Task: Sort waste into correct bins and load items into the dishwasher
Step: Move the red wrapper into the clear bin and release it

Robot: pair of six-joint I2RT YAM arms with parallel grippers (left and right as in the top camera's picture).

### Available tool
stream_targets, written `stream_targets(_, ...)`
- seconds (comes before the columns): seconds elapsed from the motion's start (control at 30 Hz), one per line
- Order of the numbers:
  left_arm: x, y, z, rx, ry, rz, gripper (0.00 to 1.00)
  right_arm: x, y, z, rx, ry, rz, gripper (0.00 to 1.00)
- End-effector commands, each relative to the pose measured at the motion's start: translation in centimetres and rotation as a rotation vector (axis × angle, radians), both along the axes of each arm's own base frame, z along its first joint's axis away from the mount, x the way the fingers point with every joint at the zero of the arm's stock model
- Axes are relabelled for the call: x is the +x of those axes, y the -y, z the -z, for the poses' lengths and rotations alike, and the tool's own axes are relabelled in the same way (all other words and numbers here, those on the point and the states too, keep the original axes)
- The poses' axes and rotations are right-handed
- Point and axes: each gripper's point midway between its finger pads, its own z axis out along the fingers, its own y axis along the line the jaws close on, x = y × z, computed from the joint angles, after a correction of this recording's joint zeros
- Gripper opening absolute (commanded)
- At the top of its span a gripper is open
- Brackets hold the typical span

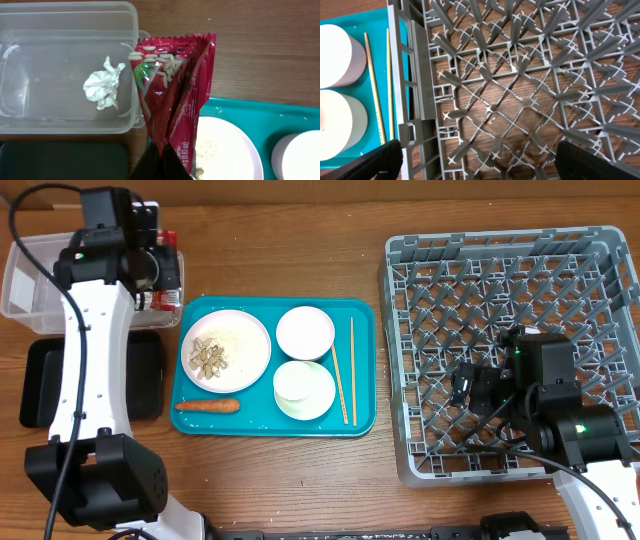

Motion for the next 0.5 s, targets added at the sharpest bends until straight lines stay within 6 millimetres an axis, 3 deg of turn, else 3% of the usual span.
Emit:
stream_targets(0.0, 0.5, 0.2, -0.4, -0.02, 0.024, -0.008, 0.04, 0.5, 0.2, -1.1, -0.009, 0.034, 0.008, 1.0)
stream_targets(0.2, 1.4, -0.3, -1.1, -0.002, 0.069, -0.027, 0.04, 0.5, 0.2, -1.1, -0.009, 0.033, 0.008, 1.0)
stream_targets(0.47, 2.5, -4.0, -2.5, 0.082, 0.148, -0.147, 0.04, 0.5, 0.2, -1.1, -0.009, 0.033, 0.008, 1.0)
